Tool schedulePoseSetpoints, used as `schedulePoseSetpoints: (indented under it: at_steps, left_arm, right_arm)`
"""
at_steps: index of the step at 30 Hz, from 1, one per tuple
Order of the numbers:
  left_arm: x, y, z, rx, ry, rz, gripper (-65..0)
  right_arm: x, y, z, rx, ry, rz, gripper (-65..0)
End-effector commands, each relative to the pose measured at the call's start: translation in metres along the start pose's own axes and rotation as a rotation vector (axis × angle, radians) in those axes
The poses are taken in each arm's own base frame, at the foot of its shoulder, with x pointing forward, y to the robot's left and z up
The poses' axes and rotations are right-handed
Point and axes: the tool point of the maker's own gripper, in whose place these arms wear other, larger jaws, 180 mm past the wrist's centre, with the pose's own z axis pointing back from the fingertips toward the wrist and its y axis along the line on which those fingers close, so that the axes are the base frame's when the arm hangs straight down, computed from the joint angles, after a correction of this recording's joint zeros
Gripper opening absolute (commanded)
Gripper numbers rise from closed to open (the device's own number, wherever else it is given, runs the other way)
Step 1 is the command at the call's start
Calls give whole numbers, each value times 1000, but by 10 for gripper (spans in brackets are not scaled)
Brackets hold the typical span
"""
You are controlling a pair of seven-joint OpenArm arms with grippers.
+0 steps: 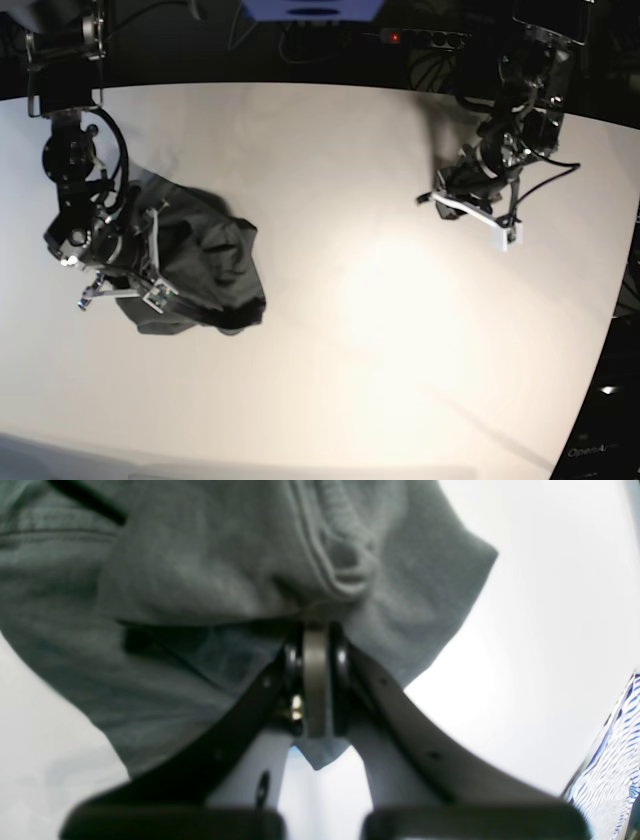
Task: Fold the T-shirt properly
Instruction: 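Open the right gripper and move the left gripper toward the bundle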
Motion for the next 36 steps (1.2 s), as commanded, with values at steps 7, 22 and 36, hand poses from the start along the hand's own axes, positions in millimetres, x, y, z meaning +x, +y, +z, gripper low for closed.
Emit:
schedulePoseSetpoints:
  at_steps: [7,22,36]
  left_arm:
    - [11,-1,2,-8,-32,-13,-623]
    - [9,-2,2,-9,-29,-14,-623]
    - [32,-67,10,-160,-90,-46,-623]
  right_arm:
    - [36,7,11,-11,-83,88,-650]
    - [69,81,37,36,-120,482,-650]
    - [11,-10,48,-246,108,417,-650]
